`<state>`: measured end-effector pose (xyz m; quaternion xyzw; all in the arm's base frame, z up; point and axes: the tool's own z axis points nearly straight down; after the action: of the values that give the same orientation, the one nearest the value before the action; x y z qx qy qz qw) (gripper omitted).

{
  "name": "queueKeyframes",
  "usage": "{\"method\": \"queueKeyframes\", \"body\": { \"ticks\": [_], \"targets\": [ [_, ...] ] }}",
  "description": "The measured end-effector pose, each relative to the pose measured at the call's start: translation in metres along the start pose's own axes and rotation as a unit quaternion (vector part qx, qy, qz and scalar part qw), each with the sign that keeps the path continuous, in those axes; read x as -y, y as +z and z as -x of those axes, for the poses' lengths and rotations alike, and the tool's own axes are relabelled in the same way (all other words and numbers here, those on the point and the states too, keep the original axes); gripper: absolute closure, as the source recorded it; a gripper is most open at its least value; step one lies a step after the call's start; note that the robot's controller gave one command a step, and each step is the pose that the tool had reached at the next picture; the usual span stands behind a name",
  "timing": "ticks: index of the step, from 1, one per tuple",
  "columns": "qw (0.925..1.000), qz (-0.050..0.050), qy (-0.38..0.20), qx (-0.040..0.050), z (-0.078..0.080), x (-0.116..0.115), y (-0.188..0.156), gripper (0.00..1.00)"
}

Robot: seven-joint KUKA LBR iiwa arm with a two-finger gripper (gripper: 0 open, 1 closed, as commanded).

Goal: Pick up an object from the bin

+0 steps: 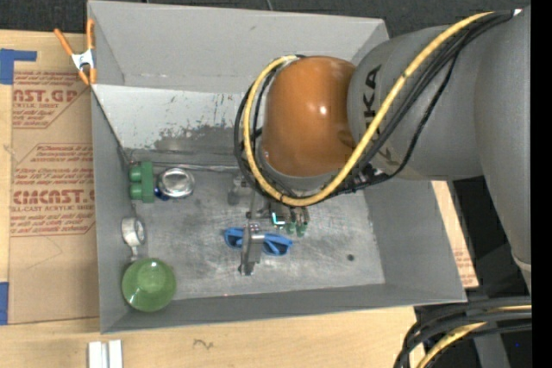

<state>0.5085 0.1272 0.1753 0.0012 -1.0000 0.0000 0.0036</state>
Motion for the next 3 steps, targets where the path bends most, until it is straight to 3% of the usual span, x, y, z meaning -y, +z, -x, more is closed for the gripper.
{"method": "queueKeyframes", "body": {
  "ticks": [1,2,3],
  "targets": [
    [0.9994,0.001,0.034,0.0061,0.009,0.078,0.108,0.0],
    [0.9999,0.001,0.015,0.0037,-0.017,0.062,0.075,0.0],
    [0.9989,0.0,-0.047,0.0058,0.033,0.097,0.073,0.0]
  ]
}}
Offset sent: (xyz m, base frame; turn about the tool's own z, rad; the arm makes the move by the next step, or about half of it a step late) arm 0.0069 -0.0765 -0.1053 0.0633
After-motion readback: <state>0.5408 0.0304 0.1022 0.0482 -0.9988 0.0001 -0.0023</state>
